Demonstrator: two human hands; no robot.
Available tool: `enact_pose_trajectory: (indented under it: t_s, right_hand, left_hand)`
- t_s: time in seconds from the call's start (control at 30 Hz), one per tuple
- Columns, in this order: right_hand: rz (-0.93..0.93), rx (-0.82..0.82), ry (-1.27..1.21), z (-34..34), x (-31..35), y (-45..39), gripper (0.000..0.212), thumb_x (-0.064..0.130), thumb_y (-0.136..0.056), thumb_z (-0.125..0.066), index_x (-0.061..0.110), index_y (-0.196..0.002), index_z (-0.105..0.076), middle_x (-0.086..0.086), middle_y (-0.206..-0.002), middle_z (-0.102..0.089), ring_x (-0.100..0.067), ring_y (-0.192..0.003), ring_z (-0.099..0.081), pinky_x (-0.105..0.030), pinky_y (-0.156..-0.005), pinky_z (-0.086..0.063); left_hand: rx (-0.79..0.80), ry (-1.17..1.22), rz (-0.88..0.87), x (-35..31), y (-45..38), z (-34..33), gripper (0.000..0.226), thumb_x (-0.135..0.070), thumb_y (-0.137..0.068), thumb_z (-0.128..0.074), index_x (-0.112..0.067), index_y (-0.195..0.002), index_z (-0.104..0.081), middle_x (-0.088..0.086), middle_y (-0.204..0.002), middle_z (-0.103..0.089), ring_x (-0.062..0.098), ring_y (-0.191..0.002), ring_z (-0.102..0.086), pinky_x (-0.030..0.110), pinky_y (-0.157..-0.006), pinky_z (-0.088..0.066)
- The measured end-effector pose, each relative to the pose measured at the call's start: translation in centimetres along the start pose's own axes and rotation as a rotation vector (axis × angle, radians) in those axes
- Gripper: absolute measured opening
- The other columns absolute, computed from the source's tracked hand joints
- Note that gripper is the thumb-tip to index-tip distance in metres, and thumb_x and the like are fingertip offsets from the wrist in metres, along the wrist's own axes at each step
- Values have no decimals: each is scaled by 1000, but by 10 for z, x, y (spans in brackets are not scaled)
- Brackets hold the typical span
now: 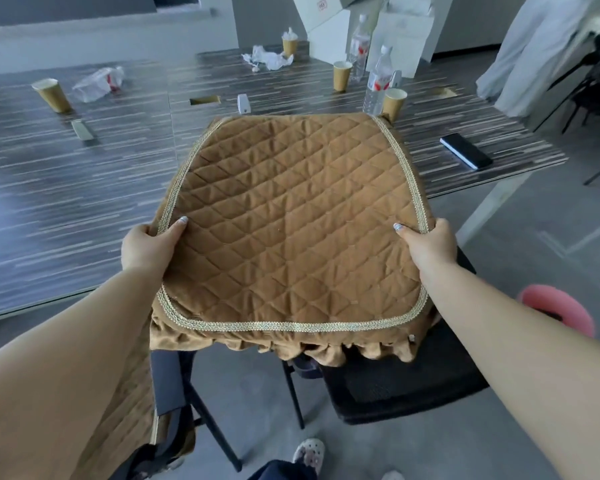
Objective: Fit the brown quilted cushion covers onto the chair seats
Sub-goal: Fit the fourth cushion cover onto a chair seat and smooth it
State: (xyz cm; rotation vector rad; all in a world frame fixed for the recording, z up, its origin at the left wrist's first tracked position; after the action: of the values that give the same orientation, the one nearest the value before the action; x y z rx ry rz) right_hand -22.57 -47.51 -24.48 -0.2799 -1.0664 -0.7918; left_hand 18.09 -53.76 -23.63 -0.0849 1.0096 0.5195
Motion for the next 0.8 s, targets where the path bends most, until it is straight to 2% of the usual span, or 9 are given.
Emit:
enact_pose_trajectory:
  t_s: [0.2,0.33,0.43,0.6,0.67,0.73,0.8]
  right_hand:
    - [-11,102,26,-4,-15,-68,40,35,-75,-76,15,-100,-51,-2,-97,-61,-29,-90,-61,-46,-86,-51]
    - [43,172,41,8,-13,-119,36,30,-76,-76,15,-96,-50,-5,-96,-62,-29,-91,-61,-37,-80,-49]
    - [103,214,57,19,-6,-145,35,28,-78,-75,15,-96,-48,-3,-93,-60,-28,-88,-60,-36,-76,-47]
    - [299,321,72,36,23,-174,29,27,-81,-71,15,-94,-48,9,-76,-52,-26,-83,-56,-36,-75,-47]
    - [386,363,59,43,39,-182,28,26,-82,-70,14,-96,-50,8,-79,-54,-24,-83,-55,-33,-73,-44]
    - [474,412,26,51,54,-188,31,26,-82,-71,12,-102,-52,4,-86,-59,-22,-83,-56,-32,-73,-44]
    - [562,434,0,55,70,-192,35,26,-82,-71,9,-106,-53,1,-92,-62,-21,-84,-56,-33,-75,-44]
  left_hand:
    - [-75,-42,73,-11,11,-42,57,-56,-73,-70,-6,-99,-64,8,-93,-64,29,-87,-61,44,-84,-54]
    - [-128,-34,149,-15,37,-80,58,-54,-74,-72,-2,-99,-63,9,-92,-63,31,-87,-61,45,-83,-53]
    - [-142,-50,190,-20,59,-103,49,-47,-78,-71,-2,-97,-63,10,-93,-64,30,-88,-61,37,-77,-49]
    - [-151,-56,324,-22,92,-130,47,-39,-79,-73,-2,-107,-68,15,-102,-70,34,-94,-65,39,-81,-52]
    - [-185,-44,364,-26,105,-135,47,-38,-78,-74,-2,-108,-68,18,-104,-70,35,-95,-66,40,-84,-53]
    - [-194,-18,397,-34,120,-136,56,-42,-73,-76,-3,-112,-65,16,-106,-69,35,-97,-66,41,-86,-53]
    - [-164,-31,410,-38,128,-135,74,-53,-57,-77,-8,-115,-62,12,-109,-69,34,-99,-65,43,-90,-53]
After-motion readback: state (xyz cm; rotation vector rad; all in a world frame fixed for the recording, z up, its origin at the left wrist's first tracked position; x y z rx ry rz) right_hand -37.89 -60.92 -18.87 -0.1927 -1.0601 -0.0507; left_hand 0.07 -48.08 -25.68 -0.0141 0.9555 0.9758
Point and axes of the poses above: each hand's wrist, its own y-axis away from the middle knuckle, its own z-axis out of the back of the hand, x = y × z, the point moved 2 cm from there along -y, towards the middle knuckle
